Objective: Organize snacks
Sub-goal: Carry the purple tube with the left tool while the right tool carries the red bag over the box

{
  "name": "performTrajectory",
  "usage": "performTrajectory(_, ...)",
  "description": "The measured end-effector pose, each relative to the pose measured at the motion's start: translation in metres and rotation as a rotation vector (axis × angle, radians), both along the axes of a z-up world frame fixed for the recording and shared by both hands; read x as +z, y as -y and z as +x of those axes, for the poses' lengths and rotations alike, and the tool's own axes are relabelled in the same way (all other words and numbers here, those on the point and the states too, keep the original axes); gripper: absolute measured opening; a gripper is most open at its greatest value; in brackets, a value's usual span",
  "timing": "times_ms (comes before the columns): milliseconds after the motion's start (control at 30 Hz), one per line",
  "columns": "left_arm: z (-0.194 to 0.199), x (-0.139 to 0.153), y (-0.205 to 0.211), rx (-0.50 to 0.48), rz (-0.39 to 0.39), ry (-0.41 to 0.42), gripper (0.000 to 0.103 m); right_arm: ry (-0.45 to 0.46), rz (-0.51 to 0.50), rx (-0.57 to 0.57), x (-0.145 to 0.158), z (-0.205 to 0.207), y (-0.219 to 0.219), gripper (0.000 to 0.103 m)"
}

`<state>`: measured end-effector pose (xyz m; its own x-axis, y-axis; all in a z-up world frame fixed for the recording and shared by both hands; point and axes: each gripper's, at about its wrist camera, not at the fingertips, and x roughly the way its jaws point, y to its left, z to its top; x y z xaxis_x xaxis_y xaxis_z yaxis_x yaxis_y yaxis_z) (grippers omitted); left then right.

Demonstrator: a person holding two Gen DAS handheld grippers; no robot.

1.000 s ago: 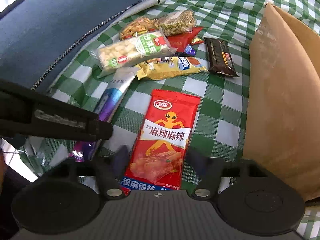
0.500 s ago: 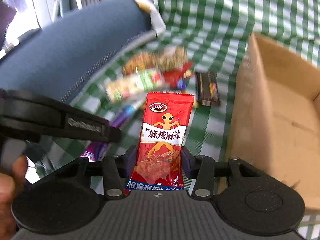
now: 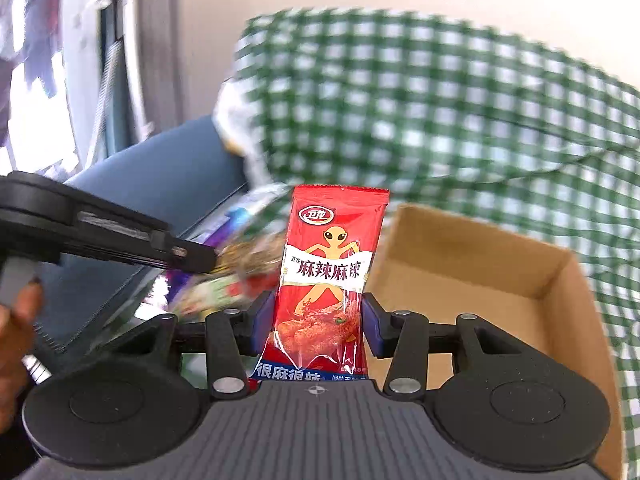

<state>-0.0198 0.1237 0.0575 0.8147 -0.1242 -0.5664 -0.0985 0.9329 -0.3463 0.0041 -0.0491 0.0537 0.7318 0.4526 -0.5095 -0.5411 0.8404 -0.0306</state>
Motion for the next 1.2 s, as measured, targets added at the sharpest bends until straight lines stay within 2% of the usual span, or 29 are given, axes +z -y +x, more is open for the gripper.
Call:
performTrajectory(33,-0.002,-0.006,0.01,-0.016,0.03,0.019,0.022,0.006,0.015,-0.031,-0.004,0.004,0.011,0.048)
performTrajectory(67,-0.001,-0.011,0.017,-0.018,0.052,0.005,0.022,0.008,0.029,-0.063,-0.009,0.007,0.02,0.048)
performTrajectory(100,0.003,-0.015,0.024,-0.018,0.035,-0.02,0.022,0.003,0.043,-0.095,-0.016,0.009,0.03,0.048)
performTrajectory(167,0.008,-0.019,0.034,-0.053,-0.024,-0.018,0.022,-0.025,0.049,-0.148,-0.025,0.011,0.047,0.048)
performTrajectory(267,0.017,-0.019,0.057,-0.091,0.009,-0.011,0.022,-0.014,0.07,-0.198,-0.023,0.009,0.066,0.048)
performTrajectory(533,0.025,-0.026,0.09,-0.172,-0.034,-0.002,0.022,-0.015,0.096,-0.327,-0.023,0.001,0.105,0.048)
performTrajectory(833,0.03,-0.027,0.108,-0.226,-0.042,0.037,0.022,-0.009,0.078,-0.4,-0.028,-0.003,0.132,0.048)
performTrajectory(1000,0.03,-0.028,0.115,-0.249,-0.009,0.06,0.022,-0.001,0.085,-0.417,-0.03,-0.001,0.134,0.048)
performTrajectory(1200,0.028,-0.029,0.112,-0.251,-0.006,0.077,0.022,-0.001,0.096,-0.42,-0.027,0.002,0.128,0.049)
